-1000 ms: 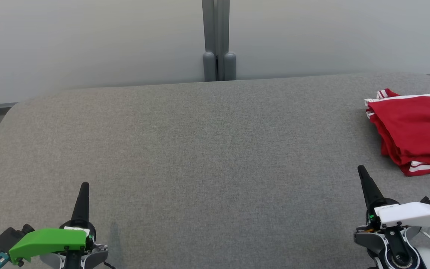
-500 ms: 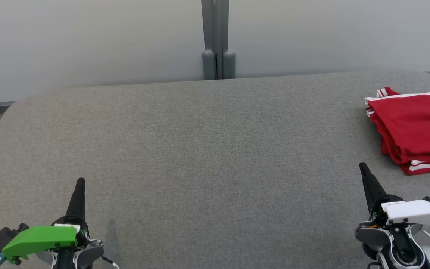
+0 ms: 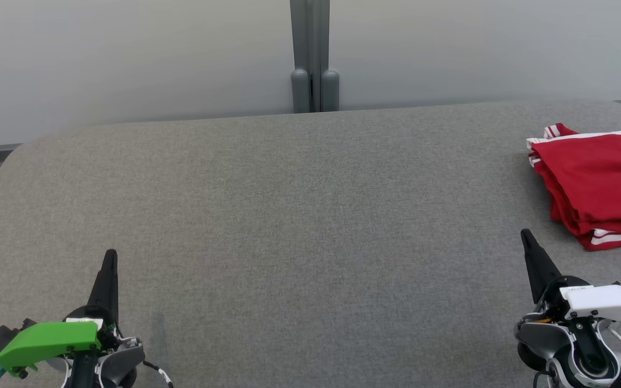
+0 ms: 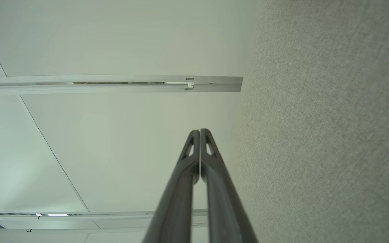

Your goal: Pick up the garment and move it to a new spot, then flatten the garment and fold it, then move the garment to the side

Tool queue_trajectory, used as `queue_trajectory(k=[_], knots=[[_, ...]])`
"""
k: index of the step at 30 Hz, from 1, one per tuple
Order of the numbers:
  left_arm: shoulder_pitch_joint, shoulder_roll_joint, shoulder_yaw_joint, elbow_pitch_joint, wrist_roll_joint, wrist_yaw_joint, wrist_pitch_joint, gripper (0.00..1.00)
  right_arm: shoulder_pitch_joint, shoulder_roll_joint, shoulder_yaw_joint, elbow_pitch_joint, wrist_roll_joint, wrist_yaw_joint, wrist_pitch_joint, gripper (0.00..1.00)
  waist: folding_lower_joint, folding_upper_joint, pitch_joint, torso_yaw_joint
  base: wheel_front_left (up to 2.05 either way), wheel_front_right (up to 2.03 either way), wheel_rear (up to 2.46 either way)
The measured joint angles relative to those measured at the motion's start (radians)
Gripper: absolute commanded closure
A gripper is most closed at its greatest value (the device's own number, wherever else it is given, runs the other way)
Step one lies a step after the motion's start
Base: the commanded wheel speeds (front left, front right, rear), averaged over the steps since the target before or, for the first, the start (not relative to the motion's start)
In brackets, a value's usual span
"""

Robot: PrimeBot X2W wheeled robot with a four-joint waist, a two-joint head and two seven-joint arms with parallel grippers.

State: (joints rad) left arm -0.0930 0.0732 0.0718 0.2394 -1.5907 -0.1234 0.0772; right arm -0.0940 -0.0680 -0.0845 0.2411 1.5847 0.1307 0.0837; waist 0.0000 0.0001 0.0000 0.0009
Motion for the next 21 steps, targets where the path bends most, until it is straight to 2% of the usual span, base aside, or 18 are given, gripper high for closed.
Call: queue_trajectory(k=[8, 21], knots=[[-0.006, -0.001, 0.012, 0.004, -0.045, -0.006, 0.014, 1.0, -0.008, 0.001, -0.008, 0.002, 0.044, 0.0, 0.013, 1.0, 0.0, 0.0, 0.003, -0.001, 0.0, 0.0, 0.0], [-0.006, -0.003, 0.017, 0.005, -0.045, -0.006, 0.017, 1.0, -0.009, 0.003, -0.011, 0.002, 0.043, 0.0, 0.016, 1.0, 0.0, 0.0, 0.003, -0.001, 0.0, 0.0, 0.0]])
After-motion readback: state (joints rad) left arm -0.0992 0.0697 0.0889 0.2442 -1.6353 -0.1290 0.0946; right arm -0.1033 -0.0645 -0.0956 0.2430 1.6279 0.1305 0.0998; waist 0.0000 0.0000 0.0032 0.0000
